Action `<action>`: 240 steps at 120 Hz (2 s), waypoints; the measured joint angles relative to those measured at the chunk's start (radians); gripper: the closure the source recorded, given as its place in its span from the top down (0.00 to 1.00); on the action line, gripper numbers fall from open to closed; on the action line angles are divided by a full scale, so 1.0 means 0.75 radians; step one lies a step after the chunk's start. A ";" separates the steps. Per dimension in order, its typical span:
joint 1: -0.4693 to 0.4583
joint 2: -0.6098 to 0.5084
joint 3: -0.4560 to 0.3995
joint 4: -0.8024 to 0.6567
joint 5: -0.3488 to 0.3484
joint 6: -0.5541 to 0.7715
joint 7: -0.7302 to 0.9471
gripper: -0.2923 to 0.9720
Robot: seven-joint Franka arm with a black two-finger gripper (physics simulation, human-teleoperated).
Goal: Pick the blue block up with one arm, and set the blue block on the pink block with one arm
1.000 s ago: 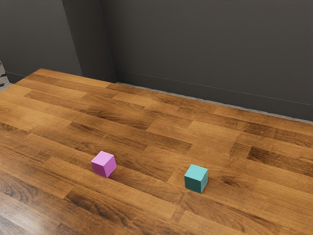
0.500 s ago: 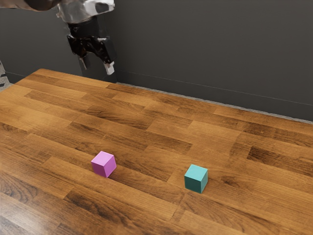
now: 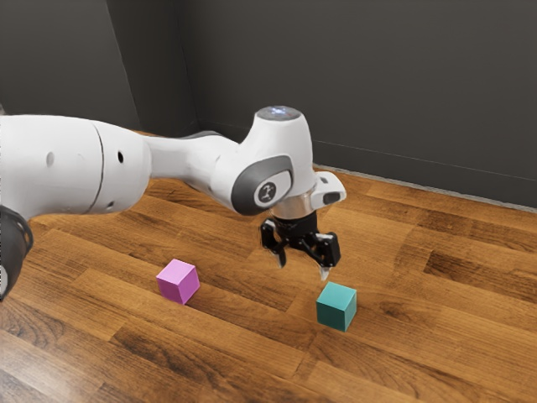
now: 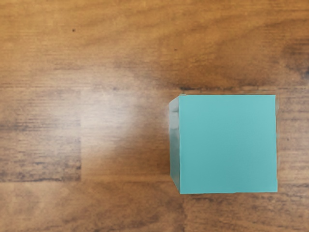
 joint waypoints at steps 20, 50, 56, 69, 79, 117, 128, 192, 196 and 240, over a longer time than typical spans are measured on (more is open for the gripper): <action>0.009 0.089 -0.019 0.066 -0.022 0.132 -0.124 0.75; 0.014 0.242 -0.083 0.197 0.030 0.196 -0.182 0.75; 0.015 0.246 -0.083 0.197 0.045 0.200 -0.173 0.75; 0.013 0.264 -0.085 0.196 0.035 0.202 -0.161 0.75; 0.012 0.288 -0.086 0.191 0.006 0.202 -0.153 0.75; 0.012 0.324 -0.088 0.171 -0.050 0.201 -0.132 0.75; 0.015 0.340 -0.086 0.175 -0.055 0.203 -0.127 0.75; 0.029 0.397 -0.088 0.226 -0.064 0.218 -0.101 0.75; 0.031 0.401 -0.088 0.227 -0.066 0.218 -0.100 0.75; 0.031 0.411 -0.089 0.230 -0.085 0.218 -0.093 0.75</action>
